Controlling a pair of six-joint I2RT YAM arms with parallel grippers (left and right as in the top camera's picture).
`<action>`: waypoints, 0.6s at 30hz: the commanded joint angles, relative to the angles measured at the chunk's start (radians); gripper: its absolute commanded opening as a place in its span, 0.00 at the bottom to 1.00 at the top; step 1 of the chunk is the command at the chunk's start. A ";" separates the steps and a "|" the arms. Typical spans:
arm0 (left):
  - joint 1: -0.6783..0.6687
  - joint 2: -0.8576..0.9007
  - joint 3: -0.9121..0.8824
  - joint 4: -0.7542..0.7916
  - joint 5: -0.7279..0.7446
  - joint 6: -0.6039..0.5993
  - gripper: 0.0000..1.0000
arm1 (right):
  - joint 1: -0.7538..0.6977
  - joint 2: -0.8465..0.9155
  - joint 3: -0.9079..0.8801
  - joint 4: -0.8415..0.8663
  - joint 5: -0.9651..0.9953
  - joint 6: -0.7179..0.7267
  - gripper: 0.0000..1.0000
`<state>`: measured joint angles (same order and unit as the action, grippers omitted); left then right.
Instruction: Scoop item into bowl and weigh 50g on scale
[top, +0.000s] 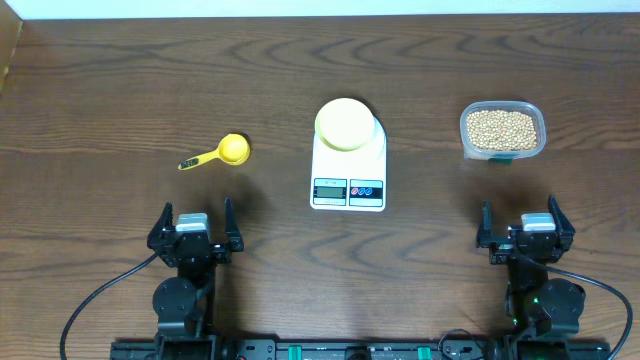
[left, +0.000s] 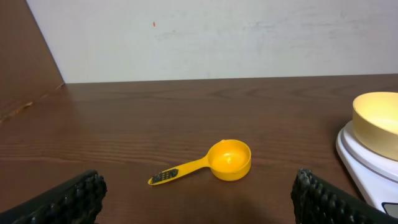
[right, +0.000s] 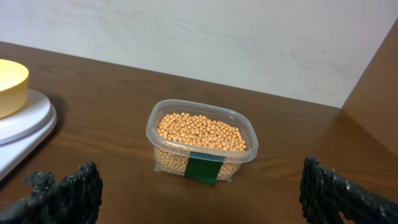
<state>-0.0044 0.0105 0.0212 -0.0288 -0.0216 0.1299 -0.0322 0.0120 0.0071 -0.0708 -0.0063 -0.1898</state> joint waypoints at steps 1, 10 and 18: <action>0.004 -0.006 -0.017 -0.042 -0.016 -0.005 0.98 | 0.008 -0.007 -0.002 -0.004 0.004 -0.009 0.99; 0.004 -0.006 -0.017 -0.042 -0.016 -0.005 0.98 | 0.008 -0.007 -0.002 -0.004 0.004 -0.009 0.99; 0.004 0.007 -0.017 -0.042 -0.016 -0.005 0.98 | 0.008 -0.007 -0.002 -0.004 0.004 -0.009 0.99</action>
<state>-0.0044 0.0105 0.0212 -0.0288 -0.0216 0.1299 -0.0322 0.0120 0.0071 -0.0708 -0.0063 -0.1898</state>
